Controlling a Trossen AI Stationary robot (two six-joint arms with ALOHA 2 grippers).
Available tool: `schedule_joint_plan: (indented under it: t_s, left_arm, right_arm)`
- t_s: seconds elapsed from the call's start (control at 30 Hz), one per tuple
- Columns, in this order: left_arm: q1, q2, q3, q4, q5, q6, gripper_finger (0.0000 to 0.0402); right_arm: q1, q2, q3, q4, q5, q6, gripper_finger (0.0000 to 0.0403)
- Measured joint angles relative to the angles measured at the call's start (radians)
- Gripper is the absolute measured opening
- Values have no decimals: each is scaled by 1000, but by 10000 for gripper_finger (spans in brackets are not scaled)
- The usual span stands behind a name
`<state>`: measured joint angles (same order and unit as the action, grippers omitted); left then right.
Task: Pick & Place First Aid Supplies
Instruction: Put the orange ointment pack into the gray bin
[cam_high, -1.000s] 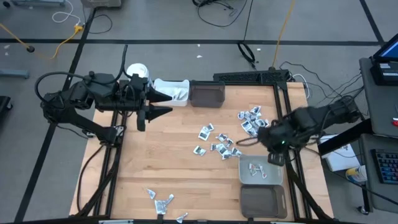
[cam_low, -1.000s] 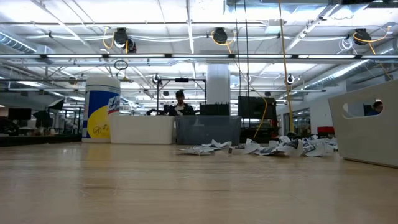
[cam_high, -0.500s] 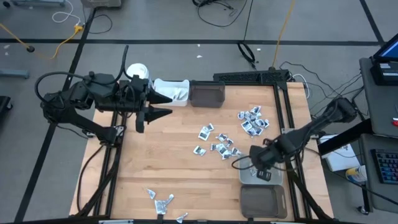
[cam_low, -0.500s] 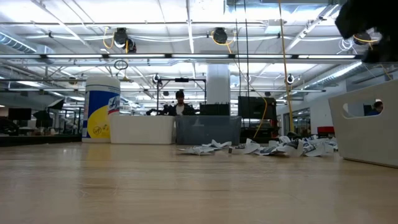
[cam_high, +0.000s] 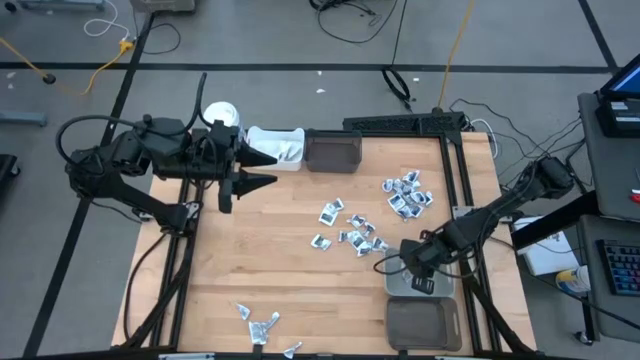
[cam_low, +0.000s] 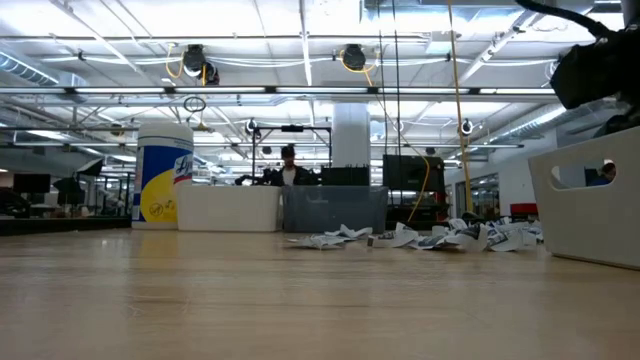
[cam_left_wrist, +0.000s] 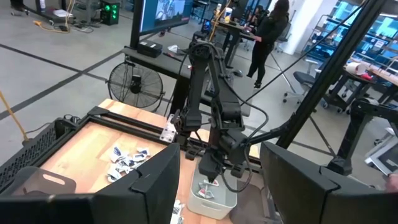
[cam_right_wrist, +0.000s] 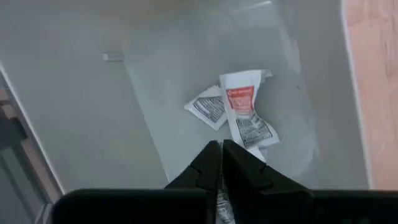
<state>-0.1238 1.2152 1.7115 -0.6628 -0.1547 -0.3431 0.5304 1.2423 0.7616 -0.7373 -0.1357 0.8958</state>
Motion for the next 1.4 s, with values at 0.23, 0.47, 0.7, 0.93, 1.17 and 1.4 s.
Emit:
schedule_joint_plan:
  t_s: [0.23,0.47,0.7,0.93,1.17,1.4]
  left_arm:
    - [0,0,0,0,0,0,228]
    - [0,0,0,0,16,-1,228]
    - [0,0,0,1,16,9,228]
    - [0,0,0,1,16,8,228]
    - [0,0,0,7,16,8,228]
    - [-2,11,0,19,16,19,228]
  right_arm:
    - [0,0,0,31,-5,-70,127]
    - [-7,-35,5,30,3,-82,208]
    - [-80,-128,96,55,5,-141,212]
    - [-200,-143,267,259,108,-274,199]
    - [-297,-80,470,448,268,-496,189]
    - [-363,6,629,695,274,-624,201]
